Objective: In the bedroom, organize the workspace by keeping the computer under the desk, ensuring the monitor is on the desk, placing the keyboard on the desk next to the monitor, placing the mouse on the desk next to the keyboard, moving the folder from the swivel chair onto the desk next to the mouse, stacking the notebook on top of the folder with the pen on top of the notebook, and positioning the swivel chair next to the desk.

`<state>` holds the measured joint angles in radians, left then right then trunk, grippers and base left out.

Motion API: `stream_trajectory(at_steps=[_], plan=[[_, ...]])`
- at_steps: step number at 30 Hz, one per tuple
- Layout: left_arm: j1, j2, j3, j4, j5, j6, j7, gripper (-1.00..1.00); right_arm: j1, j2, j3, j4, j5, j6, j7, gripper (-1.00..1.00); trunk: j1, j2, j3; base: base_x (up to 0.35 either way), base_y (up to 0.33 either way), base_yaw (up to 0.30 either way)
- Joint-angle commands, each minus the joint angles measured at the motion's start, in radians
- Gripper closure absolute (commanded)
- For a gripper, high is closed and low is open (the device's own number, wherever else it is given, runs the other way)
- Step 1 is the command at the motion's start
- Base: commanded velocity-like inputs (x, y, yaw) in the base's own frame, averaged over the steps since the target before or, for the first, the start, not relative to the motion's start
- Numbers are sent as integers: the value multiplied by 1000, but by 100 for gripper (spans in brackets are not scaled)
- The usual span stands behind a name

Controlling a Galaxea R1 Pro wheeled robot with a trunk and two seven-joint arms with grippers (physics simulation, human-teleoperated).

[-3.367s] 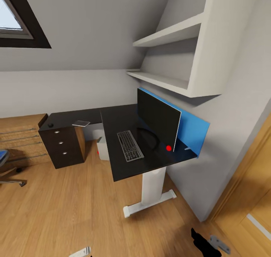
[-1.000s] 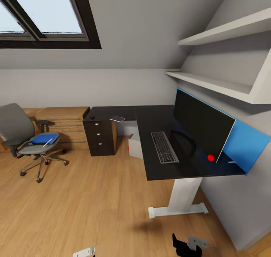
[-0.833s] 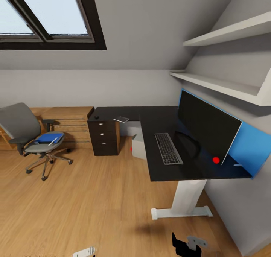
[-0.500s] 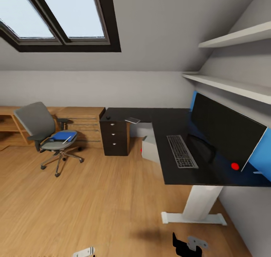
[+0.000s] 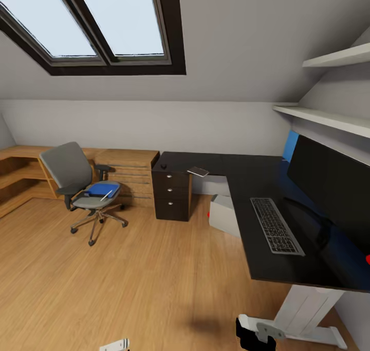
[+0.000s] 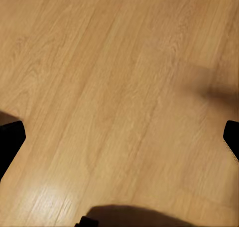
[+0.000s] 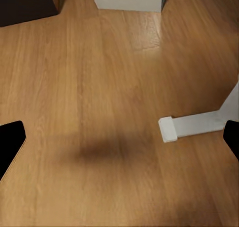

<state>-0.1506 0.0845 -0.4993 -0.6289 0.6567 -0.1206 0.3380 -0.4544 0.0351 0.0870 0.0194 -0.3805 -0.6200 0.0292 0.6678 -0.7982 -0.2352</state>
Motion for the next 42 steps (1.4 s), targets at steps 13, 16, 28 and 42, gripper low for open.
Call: stream_trajectory(at_steps=[13,16,28,42], plan=[[-1,-3,-8,0,11,-7,7,-100,-1,-1,8,2,-11,-4,4,-100,1,-1,9,318,132,6],[-1,-3,-8,0,11,-7,7,-100,-1,-1,8,2,-11,-4,5,-100,1,-1,9,301,214,0],[-1,-3,-8,0,11,-7,7,-100,-1,-1,8,2,-11,-4,5,-100,1,-1,9,303,167,0],[-1,-5,-8,0,11,-7,7,-100,-1,-1,8,2,-10,-3,5,-100,1,-1,9,325,3,0]])
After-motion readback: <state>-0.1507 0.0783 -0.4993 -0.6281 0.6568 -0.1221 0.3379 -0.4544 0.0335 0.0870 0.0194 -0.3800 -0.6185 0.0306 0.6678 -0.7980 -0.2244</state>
